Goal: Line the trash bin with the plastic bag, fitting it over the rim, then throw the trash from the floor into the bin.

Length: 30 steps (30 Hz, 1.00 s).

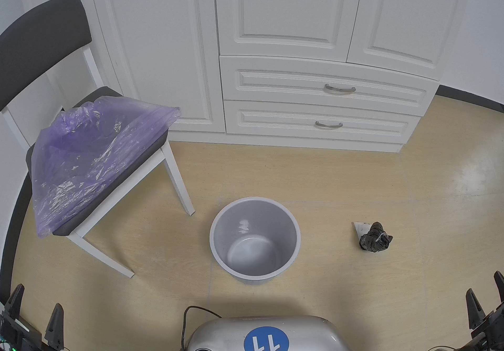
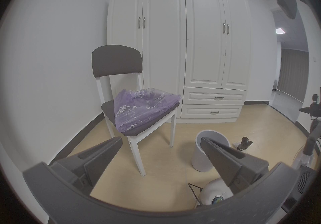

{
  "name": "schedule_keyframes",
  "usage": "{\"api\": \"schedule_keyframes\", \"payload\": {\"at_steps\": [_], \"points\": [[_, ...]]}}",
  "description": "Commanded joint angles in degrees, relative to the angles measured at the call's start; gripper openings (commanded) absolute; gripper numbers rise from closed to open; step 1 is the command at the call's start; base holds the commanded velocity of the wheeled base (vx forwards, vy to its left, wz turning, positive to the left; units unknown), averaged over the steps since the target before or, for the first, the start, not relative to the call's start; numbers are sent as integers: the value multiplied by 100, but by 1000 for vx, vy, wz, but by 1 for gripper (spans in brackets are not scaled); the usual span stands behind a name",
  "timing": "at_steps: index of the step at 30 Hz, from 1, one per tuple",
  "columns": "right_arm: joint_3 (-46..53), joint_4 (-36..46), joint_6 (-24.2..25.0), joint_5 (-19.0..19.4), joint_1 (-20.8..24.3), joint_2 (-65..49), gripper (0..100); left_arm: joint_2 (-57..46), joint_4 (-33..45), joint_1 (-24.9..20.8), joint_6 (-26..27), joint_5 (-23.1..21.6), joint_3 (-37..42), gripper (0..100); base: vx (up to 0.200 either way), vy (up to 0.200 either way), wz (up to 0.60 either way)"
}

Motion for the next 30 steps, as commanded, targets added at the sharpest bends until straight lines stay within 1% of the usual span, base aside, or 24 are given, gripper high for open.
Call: {"api": "schedule_keyframes", "payload": {"at_steps": [1, 13, 16, 22, 30], "points": [[75, 2, -1, -2, -5, -93, 100, -75, -1, -2, 34, -7, 92, 100, 0, 0, 0], [84, 2, -54, -28, -13, -93, 100, -75, -10, 7, -19, 63, 92, 100, 0, 0, 0], [75, 29, -344, 16, -22, -93, 100, -84, -1, 7, 52, 28, 92, 100, 0, 0, 0], [84, 2, -291, 7, -13, -93, 100, -84, 8, 7, 192, 1, 92, 100, 0, 0, 0], [92, -7, -194, -11, -13, -93, 100, -84, 8, 7, 157, 10, 92, 100, 0, 0, 0]]}}
